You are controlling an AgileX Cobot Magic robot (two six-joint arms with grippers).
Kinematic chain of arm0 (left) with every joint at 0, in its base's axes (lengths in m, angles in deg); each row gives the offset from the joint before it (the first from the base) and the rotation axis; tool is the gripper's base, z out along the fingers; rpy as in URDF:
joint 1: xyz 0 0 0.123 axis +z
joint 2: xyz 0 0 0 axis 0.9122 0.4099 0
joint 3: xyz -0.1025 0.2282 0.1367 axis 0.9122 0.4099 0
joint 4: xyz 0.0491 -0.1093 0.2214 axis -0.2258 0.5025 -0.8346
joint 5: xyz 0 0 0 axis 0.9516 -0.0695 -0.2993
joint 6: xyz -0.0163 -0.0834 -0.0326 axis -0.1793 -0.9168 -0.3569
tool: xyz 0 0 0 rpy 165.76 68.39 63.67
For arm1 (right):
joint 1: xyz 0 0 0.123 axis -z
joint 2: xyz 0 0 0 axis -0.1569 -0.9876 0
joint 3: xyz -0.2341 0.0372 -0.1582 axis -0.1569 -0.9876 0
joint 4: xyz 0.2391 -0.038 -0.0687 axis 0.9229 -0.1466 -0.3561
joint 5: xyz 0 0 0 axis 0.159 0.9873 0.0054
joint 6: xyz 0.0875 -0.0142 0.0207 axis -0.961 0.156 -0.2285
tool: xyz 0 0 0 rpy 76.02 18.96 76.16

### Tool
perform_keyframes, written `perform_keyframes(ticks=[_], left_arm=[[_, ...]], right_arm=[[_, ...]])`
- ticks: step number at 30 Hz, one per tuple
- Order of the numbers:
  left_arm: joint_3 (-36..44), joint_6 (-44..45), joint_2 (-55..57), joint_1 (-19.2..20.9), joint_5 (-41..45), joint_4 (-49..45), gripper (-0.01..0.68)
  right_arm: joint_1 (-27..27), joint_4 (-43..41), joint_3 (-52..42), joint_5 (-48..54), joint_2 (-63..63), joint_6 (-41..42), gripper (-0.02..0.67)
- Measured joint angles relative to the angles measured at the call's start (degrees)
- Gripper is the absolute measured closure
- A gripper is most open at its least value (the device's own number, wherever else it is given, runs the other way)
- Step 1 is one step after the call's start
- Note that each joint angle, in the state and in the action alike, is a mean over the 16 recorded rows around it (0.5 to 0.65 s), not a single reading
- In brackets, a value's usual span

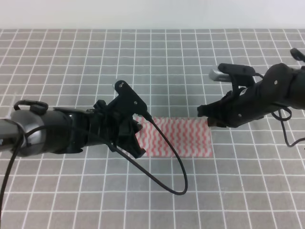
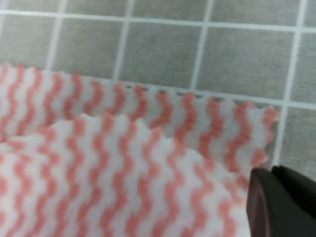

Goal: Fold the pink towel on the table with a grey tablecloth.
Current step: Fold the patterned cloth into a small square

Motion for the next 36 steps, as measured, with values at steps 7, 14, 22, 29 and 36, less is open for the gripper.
perform_keyframes(ticks=[7, 14, 22, 29, 36], left_arm=[[-0.1, 0.0, 0.1, 0.0, 0.0, -0.1, 0.675], [-0.1, 0.1, 0.1, 0.0, -0.1, -0.1, 0.675], [-0.1, 0.1, 0.1, 0.0, -0.1, -0.1, 0.675], [-0.1, 0.1, 0.1, 0.0, -0.1, -0.1, 0.675], [-0.1, 0.1, 0.1, 0.0, -0.1, -0.1, 0.675]], right_arm=[[0.4, 0.6, 0.0, -0.7, -1.4, 0.0, 0.664], [0.4, 1.1, 0.0, -1.6, -2.2, 0.0, 0.664], [0.4, 1.7, 0.0, -3.3, -2.4, 0.1, 0.664], [0.4, 2.2, 0.0, -4.9, -2.4, 0.2, 0.664], [0.4, 2.3, 0.0, -6.0, -2.4, 0.2, 0.664]])
